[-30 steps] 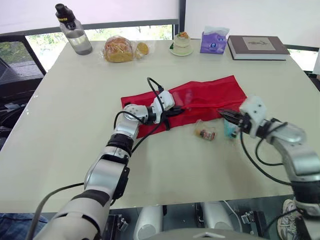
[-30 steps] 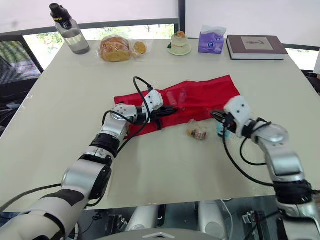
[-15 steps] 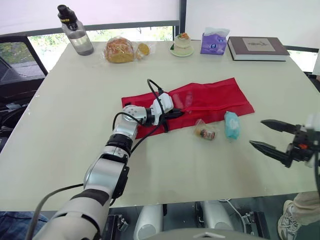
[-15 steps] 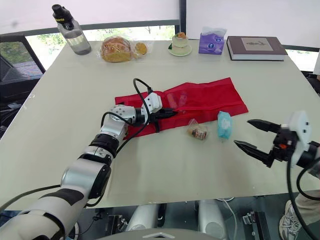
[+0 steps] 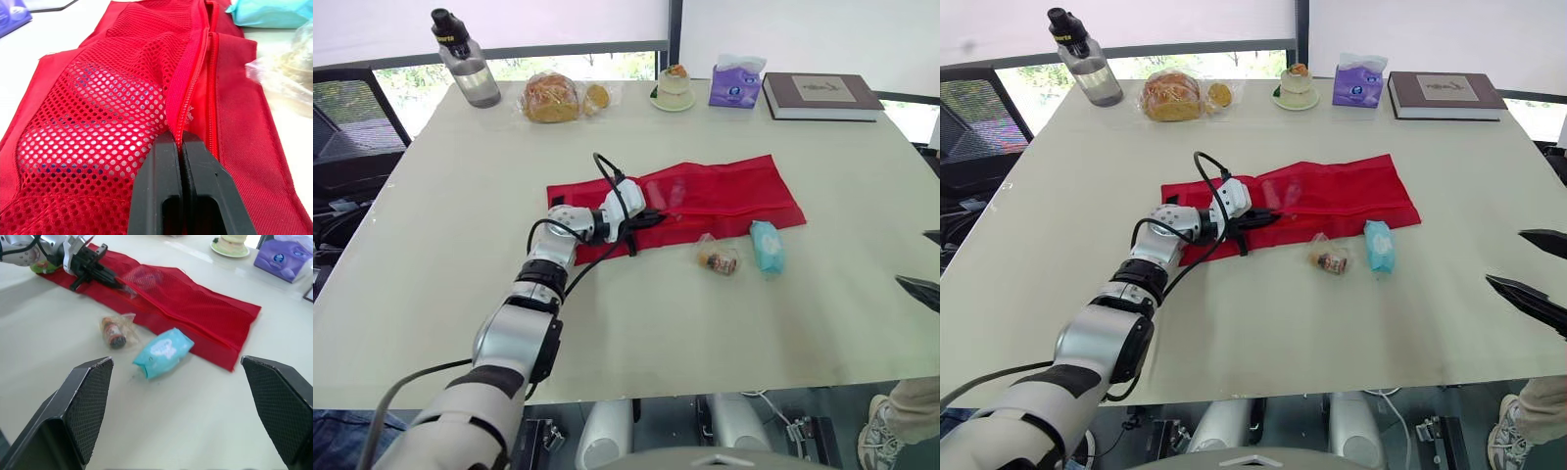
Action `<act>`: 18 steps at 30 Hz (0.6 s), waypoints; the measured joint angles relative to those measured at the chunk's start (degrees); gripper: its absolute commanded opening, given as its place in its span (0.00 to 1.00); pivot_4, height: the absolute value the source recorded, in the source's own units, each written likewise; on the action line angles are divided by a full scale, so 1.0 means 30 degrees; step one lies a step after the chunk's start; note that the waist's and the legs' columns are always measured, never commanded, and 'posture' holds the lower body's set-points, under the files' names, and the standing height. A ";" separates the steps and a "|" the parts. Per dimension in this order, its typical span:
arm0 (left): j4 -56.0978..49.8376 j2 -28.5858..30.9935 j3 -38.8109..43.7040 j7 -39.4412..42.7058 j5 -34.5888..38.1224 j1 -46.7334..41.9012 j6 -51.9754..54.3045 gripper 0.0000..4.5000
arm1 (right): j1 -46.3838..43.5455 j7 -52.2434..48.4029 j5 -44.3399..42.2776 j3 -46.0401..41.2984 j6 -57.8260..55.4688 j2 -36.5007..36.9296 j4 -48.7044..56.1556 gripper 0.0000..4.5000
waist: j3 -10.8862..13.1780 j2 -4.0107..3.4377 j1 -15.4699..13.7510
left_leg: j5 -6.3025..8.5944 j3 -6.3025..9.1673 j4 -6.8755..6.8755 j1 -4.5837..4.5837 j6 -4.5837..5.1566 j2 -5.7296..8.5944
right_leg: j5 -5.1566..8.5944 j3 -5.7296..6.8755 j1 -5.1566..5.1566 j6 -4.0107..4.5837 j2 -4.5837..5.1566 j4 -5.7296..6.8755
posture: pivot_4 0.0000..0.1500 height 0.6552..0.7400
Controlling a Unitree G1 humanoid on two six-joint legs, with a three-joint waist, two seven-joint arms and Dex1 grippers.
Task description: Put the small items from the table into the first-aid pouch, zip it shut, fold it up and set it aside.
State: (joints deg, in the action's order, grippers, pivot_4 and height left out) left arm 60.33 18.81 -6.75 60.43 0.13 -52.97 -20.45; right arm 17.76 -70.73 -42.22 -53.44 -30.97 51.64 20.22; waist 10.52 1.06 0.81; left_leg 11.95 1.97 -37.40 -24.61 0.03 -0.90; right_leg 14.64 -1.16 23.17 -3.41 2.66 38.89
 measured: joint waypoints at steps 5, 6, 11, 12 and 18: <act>0.0358 0.0089 0.0001 -0.0217 -0.0017 -0.0165 -0.0047 0.00 | -0.0453 -0.0365 -0.1693 -0.0885 -0.0952 0.0626 -0.0504 0.99 | 0.0000 0.0001 0.0038 | 0.0000 0.0000 0.0000 0.0015 0.0000 -0.0004 | -0.0001 -0.0004 -0.0006 -0.0003 -0.0001 0.0001 | 1.00 1.00; 0.0390 0.0089 0.0000 -0.0247 -0.0029 -0.0196 -0.0052 0.00 | -0.0568 -0.0294 -0.1772 -0.0872 -0.0953 0.0632 -0.0491 0.99 | 0.0000 0.0001 0.0017 | 0.0000 0.0003 0.0000 0.0014 -0.0001 -0.0006 | 0.0001 0.0002 -0.0006 -0.0006 -0.0002 0.0001 | 1.00 1.00; 0.0444 0.0269 -0.0001 -0.0322 -0.0124 -0.0233 -0.0260 0.00 | -0.0952 0.0041 -0.1538 0.0274 -0.0556 0.0556 -0.0488 0.99 | 0.0000 0.0001 0.0013 | 0.0000 -0.0006 0.0001 0.0004 -0.0001 -0.0004 | -0.0002 -0.0007 -0.0006 -0.0002 0.0000 -0.0010 | 1.00 1.00; 0.0445 0.0289 -0.0001 -0.0323 -0.0145 -0.0243 -0.0281 0.00 | -0.1130 0.0130 -0.1289 0.0691 -0.0235 0.0503 -0.0491 0.99 | 0.0000 0.0001 0.0010 | 0.0000 -0.0007 0.0000 0.0002 -0.0001 -0.0003 | -0.0002 -0.0007 -0.0006 -0.0003 0.0001 -0.0010 | 1.00 1.00; 0.0438 0.0378 0.0004 -0.0391 -0.0202 -0.0245 -0.0297 0.00 | -0.2425 0.0598 0.0058 0.4298 0.1282 -0.0188 -0.0561 0.99 | 0.0000 0.0001 0.0030 | -0.0001 -0.0004 -0.0002 0.0007 -0.0001 -0.0003 | -0.0001 -0.0005 -0.0006 -0.0004 -0.0001 -0.0002 | 1.00 1.00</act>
State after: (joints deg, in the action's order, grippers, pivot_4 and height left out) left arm 61.64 19.94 -6.74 59.26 -0.48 -53.70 -21.34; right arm 10.48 -68.94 -42.05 -40.54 -27.13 51.07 18.54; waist 10.52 1.07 0.90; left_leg 11.95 1.96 -37.41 -24.59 0.02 -0.90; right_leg 14.64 -1.18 23.15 -3.42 2.66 38.88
